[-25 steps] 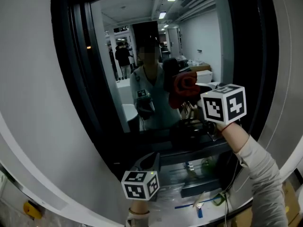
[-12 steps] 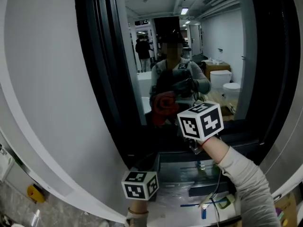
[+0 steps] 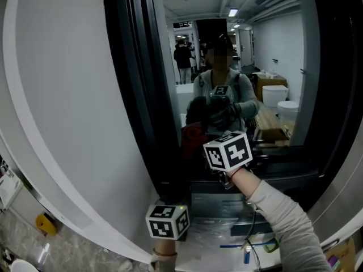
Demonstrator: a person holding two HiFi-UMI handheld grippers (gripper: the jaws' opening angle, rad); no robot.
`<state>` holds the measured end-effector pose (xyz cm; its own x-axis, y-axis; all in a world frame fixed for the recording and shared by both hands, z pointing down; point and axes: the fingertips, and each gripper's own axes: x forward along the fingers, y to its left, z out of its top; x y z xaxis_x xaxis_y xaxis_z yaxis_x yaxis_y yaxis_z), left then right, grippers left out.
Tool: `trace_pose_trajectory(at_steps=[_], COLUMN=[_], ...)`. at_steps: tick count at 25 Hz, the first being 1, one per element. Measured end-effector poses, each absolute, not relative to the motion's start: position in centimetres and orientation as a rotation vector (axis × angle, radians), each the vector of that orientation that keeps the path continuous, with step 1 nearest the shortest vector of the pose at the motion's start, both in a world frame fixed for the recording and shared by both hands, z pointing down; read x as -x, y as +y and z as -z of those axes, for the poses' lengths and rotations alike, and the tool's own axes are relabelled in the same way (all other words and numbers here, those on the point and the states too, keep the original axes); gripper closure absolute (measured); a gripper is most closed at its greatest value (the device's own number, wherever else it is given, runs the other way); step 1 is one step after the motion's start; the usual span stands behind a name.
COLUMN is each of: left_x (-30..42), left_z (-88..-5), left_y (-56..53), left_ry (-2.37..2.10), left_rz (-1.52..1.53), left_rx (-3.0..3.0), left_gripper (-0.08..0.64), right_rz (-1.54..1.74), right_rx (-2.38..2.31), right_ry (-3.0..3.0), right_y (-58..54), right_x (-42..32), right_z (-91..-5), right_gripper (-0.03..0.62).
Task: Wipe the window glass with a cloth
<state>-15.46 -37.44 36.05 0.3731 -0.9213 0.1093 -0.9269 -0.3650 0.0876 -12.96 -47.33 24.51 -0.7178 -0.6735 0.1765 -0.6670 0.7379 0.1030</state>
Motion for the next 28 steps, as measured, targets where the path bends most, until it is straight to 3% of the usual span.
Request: trace_pose_trajectory(at_steps=[16,28], left_x=[14.9,10.7], left_z=[-35.6,-35.1], left_y=[-38.0,-38.6], left_ry=[-1.685,-1.581], left_rz=[-0.048,-0.069], left_rx=[-2.504,-2.59], left_gripper=[0.556,0.555], right_rz=[-0.001,0.003], right_rx=[-1.123,-1.251], right_ry=[-2.65,-2.62], right_y=[-50.4,-49.9], right_x=[11.0,3.7], right_z=[-26.7,-25.0], right_gripper=[0.548,0.548])
